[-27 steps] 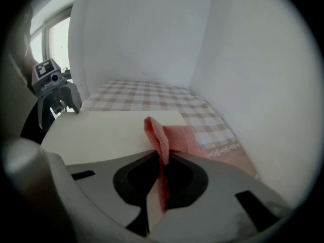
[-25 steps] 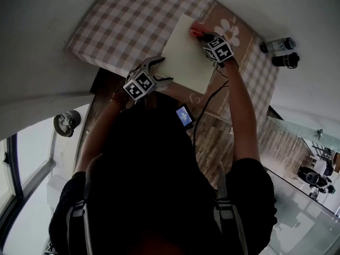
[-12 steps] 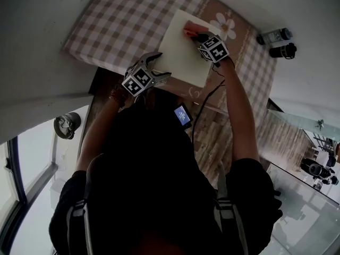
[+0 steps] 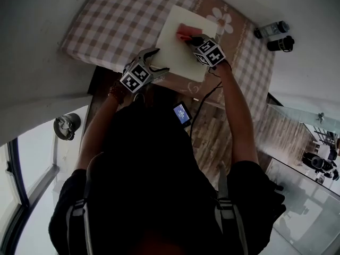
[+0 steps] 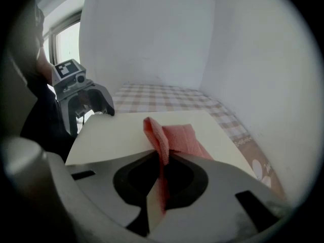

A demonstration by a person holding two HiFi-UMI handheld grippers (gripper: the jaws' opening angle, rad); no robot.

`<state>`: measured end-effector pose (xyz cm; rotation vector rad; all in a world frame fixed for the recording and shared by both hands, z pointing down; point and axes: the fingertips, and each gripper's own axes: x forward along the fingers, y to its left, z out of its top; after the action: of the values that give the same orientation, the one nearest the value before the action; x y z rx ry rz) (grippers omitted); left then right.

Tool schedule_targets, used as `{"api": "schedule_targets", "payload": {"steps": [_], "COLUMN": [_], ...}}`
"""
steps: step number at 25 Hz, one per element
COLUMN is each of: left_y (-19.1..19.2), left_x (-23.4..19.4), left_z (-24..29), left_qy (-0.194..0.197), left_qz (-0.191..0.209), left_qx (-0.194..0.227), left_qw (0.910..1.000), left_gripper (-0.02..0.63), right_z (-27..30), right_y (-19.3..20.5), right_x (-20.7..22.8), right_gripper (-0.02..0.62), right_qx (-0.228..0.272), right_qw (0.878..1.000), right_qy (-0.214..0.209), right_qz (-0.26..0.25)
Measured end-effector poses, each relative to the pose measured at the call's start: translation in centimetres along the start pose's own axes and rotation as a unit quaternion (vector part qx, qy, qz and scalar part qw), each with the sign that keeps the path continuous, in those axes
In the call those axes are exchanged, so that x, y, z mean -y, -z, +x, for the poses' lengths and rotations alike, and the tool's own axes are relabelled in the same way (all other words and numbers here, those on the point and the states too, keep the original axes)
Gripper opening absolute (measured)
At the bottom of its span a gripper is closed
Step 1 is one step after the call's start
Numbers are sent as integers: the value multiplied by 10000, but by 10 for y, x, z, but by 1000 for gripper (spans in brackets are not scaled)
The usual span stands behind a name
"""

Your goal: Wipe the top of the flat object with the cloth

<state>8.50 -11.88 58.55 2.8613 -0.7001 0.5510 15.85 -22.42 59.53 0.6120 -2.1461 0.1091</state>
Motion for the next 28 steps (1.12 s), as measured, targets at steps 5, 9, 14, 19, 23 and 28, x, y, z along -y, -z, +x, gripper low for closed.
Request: {"api": "schedule_targets", "payload": {"steps": [5, 9, 14, 19, 23, 28], "left_y": [1, 1, 1, 0, 0, 0], "left_x": [0, 0, 1, 0, 1, 1], "left_z": [1, 1, 1, 1, 1, 1], "left_qy": [-4, -16, -30, -9, -25, -47], "left_qz": [-6, -27, -46, -80, -92, -97], "left_qx": [18, -8, -21, -1, 0, 25], "left_qw": [10000, 10000, 10000, 10000, 10000, 9999], "left_gripper": [382, 382, 383, 382, 382, 382], "right_z": [-3, -5, -10, -13, -17, -21], "right_y": [2, 3, 4, 5, 6, 6], "right_x": [-10, -21, -39, -48, -60, -77], "right_gripper": [18, 18, 18, 18, 18, 18], "right_qx": [25, 62, 160, 238, 246, 313], "right_qw": [10000, 10000, 9998, 9996, 9994, 9991], "right_qy": [-33, -72, -142, -162, -227, -272], "right_qz": [-10, -22, -36, 49, -4, -72]}}
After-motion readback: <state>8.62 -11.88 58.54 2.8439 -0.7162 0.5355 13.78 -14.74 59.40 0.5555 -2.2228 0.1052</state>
